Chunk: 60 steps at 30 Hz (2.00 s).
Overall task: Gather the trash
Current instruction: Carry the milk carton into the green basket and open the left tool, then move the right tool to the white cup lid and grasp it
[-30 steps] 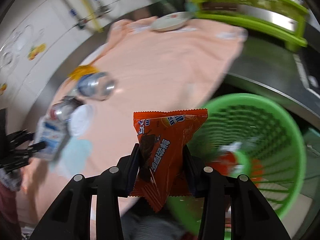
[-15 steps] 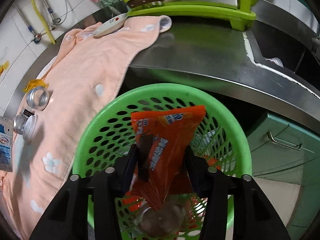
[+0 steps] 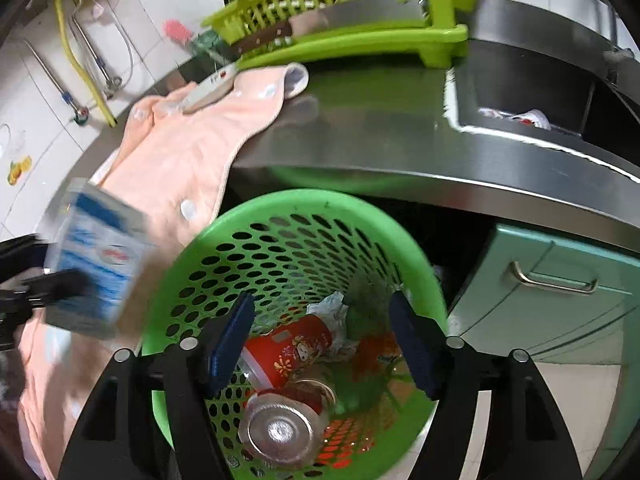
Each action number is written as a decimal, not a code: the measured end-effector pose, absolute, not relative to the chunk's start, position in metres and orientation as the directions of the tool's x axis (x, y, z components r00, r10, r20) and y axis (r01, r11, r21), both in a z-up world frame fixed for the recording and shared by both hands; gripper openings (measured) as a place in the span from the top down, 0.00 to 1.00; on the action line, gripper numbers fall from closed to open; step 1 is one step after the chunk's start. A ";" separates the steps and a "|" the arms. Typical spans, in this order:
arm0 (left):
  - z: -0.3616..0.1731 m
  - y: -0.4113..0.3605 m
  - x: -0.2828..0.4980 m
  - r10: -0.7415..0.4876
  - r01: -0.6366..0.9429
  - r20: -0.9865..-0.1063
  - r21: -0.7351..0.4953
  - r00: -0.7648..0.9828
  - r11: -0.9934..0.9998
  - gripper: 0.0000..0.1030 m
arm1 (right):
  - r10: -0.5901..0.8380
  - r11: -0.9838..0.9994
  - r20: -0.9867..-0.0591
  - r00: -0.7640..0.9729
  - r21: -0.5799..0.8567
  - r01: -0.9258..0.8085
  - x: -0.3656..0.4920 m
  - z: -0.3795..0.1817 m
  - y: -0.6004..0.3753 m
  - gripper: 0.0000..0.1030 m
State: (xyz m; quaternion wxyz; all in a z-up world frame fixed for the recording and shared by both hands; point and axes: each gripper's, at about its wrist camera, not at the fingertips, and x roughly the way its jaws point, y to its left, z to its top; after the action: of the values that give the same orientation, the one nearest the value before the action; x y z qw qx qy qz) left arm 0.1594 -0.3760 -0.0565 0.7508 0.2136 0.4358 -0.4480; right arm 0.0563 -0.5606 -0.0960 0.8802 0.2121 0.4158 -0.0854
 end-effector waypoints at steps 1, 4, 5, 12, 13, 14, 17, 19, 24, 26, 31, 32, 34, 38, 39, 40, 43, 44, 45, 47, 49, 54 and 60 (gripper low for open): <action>-0.062 -0.385 0.159 -0.485 0.862 -0.850 -0.078 0.205 0.501 0.56 | 0.022 0.894 -0.763 0.646 0.305 0.329 0.051 -0.094 -0.562 0.35; -0.078 -0.409 0.159 -0.480 0.863 -0.860 -0.102 0.174 0.495 0.56 | 0.020 0.883 -0.747 0.664 0.325 0.338 0.037 -0.092 -0.570 0.34; -0.086 -0.419 0.161 -0.477 0.861 -0.865 -0.121 0.152 0.494 0.56 | 0.021 0.877 -0.741 0.671 0.336 0.344 0.032 -0.091 -0.573 0.34; -0.127 -0.460 0.161 -0.470 0.819 -0.880 -0.214 0.076 0.533 0.56 | 0.013 0.864 -0.724 0.689 0.355 0.356 0.014 -0.091 -0.581 0.33; -0.131 -0.464 0.160 -0.473 0.817 -0.879 -0.223 0.068 0.532 0.56 | 0.020 0.863 -0.722 0.692 0.361 0.352 0.011 -0.091 -0.582 0.33; -0.135 -0.468 0.158 -0.469 0.812 -0.881 -0.229 0.061 0.536 0.55 | 0.019 0.863 -0.721 0.693 0.361 0.353 0.010 -0.091 -0.582 0.32; -0.143 -0.477 0.151 -0.459 0.819 -0.887 -0.228 0.048 0.526 0.55 | 0.024 0.857 -0.715 0.698 0.375 0.354 0.007 -0.094 -0.584 0.32; -0.145 -0.480 0.148 -0.458 0.826 -0.887 -0.220 0.051 0.519 0.54 | 0.026 0.855 -0.716 0.698 0.378 0.356 0.005 -0.095 -0.586 0.32; -0.142 -0.482 0.142 -0.468 0.830 -0.882 -0.220 0.056 0.513 0.41 | 0.032 0.854 -0.718 0.695 0.381 0.355 0.004 -0.098 -0.584 0.32; -0.137 -0.477 0.142 -0.477 0.827 -0.878 -0.229 0.053 0.513 0.41 | 0.039 0.856 -0.715 0.698 0.384 0.346 0.003 -0.095 -0.581 0.32; -0.112 -0.454 0.144 -0.518 0.817 -0.850 -0.230 0.096 0.529 0.41 | 0.031 0.867 -0.706 0.708 0.372 0.332 0.002 -0.083 -0.573 0.32; -0.105 -0.447 0.144 -0.523 0.815 -0.844 -0.216 0.121 0.538 0.41 | 0.033 0.869 -0.700 0.713 0.372 0.326 0.002 -0.079 -0.571 0.32; -0.092 -0.431 0.145 -0.535 0.810 -0.831 -0.207 0.150 0.548 0.41 | 0.041 0.871 -0.694 0.719 0.378 0.315 0.003 -0.074 -0.566 0.32; -0.067 -0.392 0.145 -0.552 0.788 -0.802 -0.182 0.226 0.588 0.41 | 0.053 0.890 -0.683 0.729 0.363 0.276 0.010 -0.059 -0.547 0.32; -0.063 -0.385 0.146 -0.550 0.782 -0.799 -0.174 0.243 0.599 0.41 | 0.058 0.893 -0.681 0.730 0.363 0.267 0.012 -0.057 -0.542 0.32; -0.058 -0.376 0.147 -0.548 0.772 -0.797 -0.174 0.255 0.612 0.41 | 0.065 0.898 -0.679 0.731 0.360 0.255 0.015 -0.053 -0.535 0.32; -0.045 -0.345 0.149 -0.535 0.743 -0.786 -0.151 0.311 0.653 0.41 | 0.086 0.910 -0.671 0.737 0.354 0.216 0.024 -0.045 -0.516 0.32; -0.041 -0.332 0.150 -0.529 0.732 -0.781 -0.141 0.332 0.667 0.41 | 0.097 0.913 -0.668 0.738 0.354 0.201 0.027 -0.043 -0.509 0.32; -0.038 -0.321 0.152 -0.526 0.723 -0.779 -0.141 0.340 0.677 0.41 | 0.106 0.919 -0.666 0.738 0.350 0.183 0.031 -0.040 -0.501 0.32; -0.033 -0.298 0.156 -0.508 0.694 -0.778 -0.132 0.371 0.708 0.41 | 0.124 0.926 -0.665 0.737 0.343 0.154 0.039 -0.036 -0.486 0.32; -0.027 -0.272 0.159 -0.495 0.667 -0.771 -0.126 0.401 0.735 0.41 | 0.154 0.933 -0.666 0.730 0.341 0.115 0.049 -0.034 -0.468 0.32; -0.016 -0.211 0.170 -0.437 0.578 -0.764 -0.104 0.474 0.809 0.41 | 0.217 0.941 -0.677 0.703 0.337 0.034 0.073 -0.036 -0.427 0.32; -0.007 -0.136 0.184 -0.367 0.455 -0.752 -0.101 0.547 0.885 0.41 | 0.294 0.943 -0.687 0.665 0.324 -0.082 0.104 -0.040 -0.369 0.32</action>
State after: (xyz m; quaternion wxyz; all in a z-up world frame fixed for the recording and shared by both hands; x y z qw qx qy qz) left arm 0.1843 -0.1360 -0.0067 0.8779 0.0531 0.4142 -0.2342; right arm 0.1040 -0.3689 -0.0395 0.9025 0.1336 0.3960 0.1040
